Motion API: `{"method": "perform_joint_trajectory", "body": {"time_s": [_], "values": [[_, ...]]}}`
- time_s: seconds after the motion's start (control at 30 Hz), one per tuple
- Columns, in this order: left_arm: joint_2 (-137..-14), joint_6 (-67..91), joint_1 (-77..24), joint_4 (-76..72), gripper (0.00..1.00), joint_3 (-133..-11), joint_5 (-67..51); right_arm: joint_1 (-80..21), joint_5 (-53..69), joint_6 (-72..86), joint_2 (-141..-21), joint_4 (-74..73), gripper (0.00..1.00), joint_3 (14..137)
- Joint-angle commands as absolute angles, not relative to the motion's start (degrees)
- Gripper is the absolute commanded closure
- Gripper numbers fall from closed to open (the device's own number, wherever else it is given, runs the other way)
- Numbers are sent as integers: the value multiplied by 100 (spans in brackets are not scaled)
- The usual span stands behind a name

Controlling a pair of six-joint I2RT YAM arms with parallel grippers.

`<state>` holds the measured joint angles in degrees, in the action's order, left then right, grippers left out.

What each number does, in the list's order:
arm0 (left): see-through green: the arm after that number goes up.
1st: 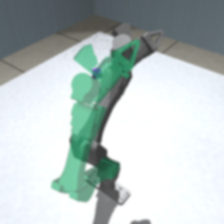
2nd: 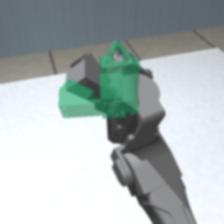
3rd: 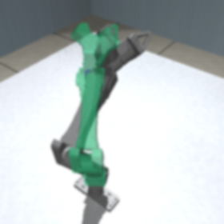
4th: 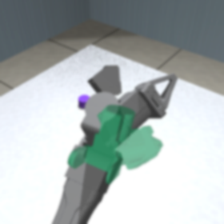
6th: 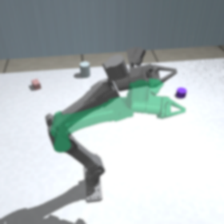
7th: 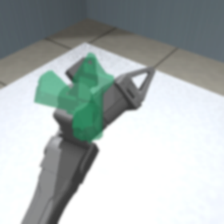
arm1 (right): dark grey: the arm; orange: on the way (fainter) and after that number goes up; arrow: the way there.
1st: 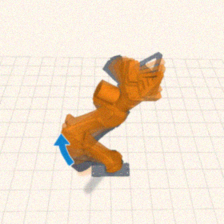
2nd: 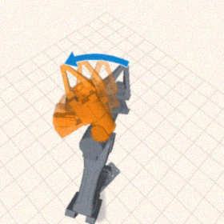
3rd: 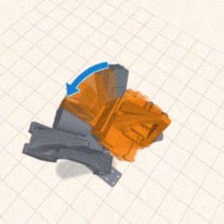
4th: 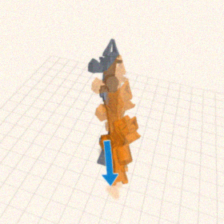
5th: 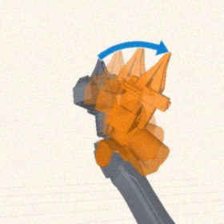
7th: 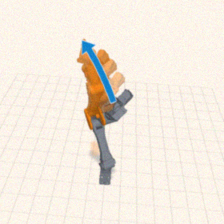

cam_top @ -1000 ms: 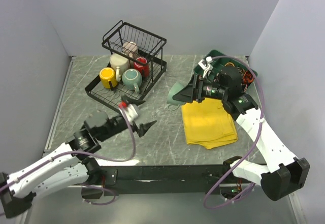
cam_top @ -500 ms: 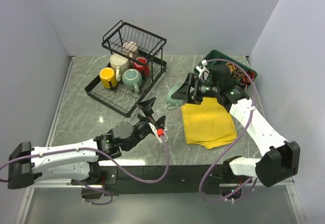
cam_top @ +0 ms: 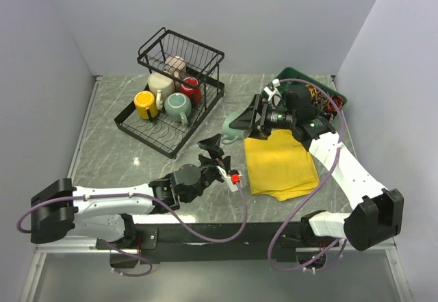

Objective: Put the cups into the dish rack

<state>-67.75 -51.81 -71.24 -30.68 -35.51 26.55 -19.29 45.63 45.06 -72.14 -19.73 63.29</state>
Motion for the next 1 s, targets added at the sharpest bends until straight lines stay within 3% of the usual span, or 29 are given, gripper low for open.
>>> {"method": "perform_joint_trajectory", "body": {"time_s": [0.0,0.2,0.43,0.6,0.77,0.97], "values": [[-7039,-5361,-7163,-3839,9,-3937,2961,-1898,4825,4790,-7128,-1459,93,6267],[-7014,-5476,-7172,-4245,9,-3876,3085,-1802,4931,4992,-6988,-1248,93,6021],[-6610,-4864,-7181,-3685,7,-3955,2883,-1679,4957,5203,-6864,-1063,93,5818],[-5968,-3930,-7110,-2813,9,-3999,2505,-1451,4825,5220,-6820,-1239,93,5749],[-5731,-3824,-6926,-2619,1,-3788,1899,-1406,4816,5467,-6829,-1213,93,5572],[-5774,-3894,-6645,-2637,4,-3665,1267,-1397,4834,5581,-6855,-1125,93,5414]]}}
